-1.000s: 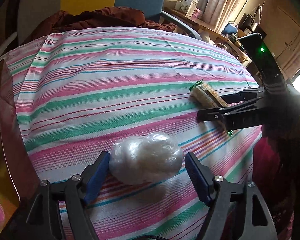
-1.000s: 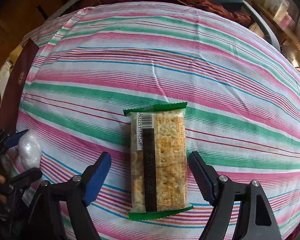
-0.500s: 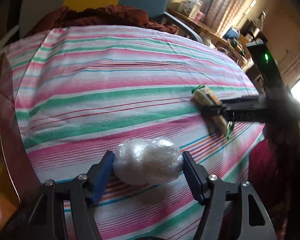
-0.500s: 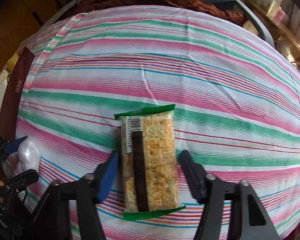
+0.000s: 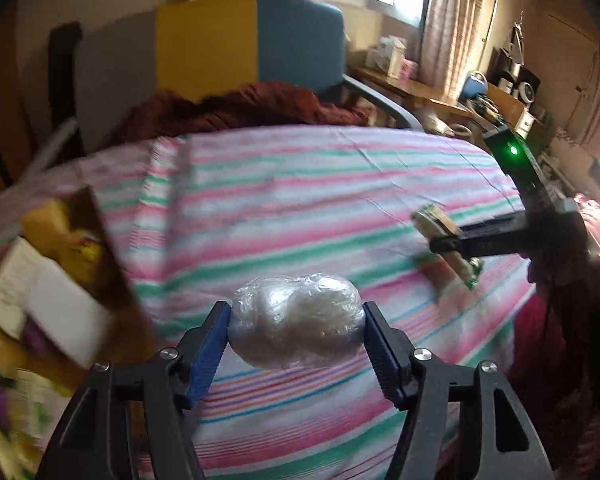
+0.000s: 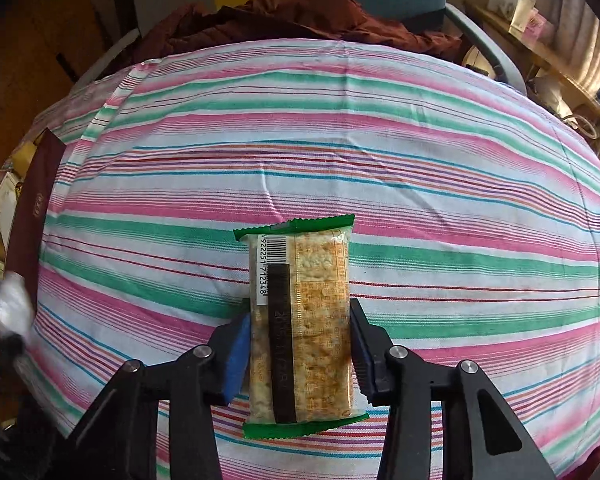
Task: Organize objects
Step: 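Lift the biscuit packet and cloth ball and carry them toward the gold tray, then lower the biscuit packet and cloth ball into the gold tray and release both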
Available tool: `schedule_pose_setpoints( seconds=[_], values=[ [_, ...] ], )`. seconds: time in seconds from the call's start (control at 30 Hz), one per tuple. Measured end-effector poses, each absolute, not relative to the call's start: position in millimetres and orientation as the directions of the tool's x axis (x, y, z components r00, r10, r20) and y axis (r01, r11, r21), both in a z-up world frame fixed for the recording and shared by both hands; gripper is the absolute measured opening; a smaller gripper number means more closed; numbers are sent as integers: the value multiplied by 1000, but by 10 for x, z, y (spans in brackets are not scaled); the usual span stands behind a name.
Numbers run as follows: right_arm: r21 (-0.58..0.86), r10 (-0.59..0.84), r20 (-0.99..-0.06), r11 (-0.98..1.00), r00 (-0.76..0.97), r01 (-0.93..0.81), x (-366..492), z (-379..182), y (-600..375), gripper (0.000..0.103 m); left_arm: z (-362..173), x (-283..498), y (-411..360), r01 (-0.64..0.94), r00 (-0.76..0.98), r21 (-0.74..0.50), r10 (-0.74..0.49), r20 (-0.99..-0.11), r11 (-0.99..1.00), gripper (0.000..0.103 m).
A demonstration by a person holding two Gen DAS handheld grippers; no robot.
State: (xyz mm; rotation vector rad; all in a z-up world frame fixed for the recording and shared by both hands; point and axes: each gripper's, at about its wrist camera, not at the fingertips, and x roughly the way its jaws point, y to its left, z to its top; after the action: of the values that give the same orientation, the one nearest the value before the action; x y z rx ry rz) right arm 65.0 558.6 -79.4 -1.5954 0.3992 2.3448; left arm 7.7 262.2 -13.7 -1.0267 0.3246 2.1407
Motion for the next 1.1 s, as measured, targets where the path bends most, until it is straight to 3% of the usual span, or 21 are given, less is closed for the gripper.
schedule_pose_setpoints(
  seconds=[0.33, 1.1],
  values=[
    [71, 66, -913, -945, -402, -318, 541, -577, 5064, 45, 242, 18, 2073, -648, -568, 2, 481, -668, -762, 66],
    [297, -184, -774, -950, -606, -92, 59, -39, 3389, 45, 78, -236, 990, -493, -612, -77, 409, -677, -866, 66]
  ],
)
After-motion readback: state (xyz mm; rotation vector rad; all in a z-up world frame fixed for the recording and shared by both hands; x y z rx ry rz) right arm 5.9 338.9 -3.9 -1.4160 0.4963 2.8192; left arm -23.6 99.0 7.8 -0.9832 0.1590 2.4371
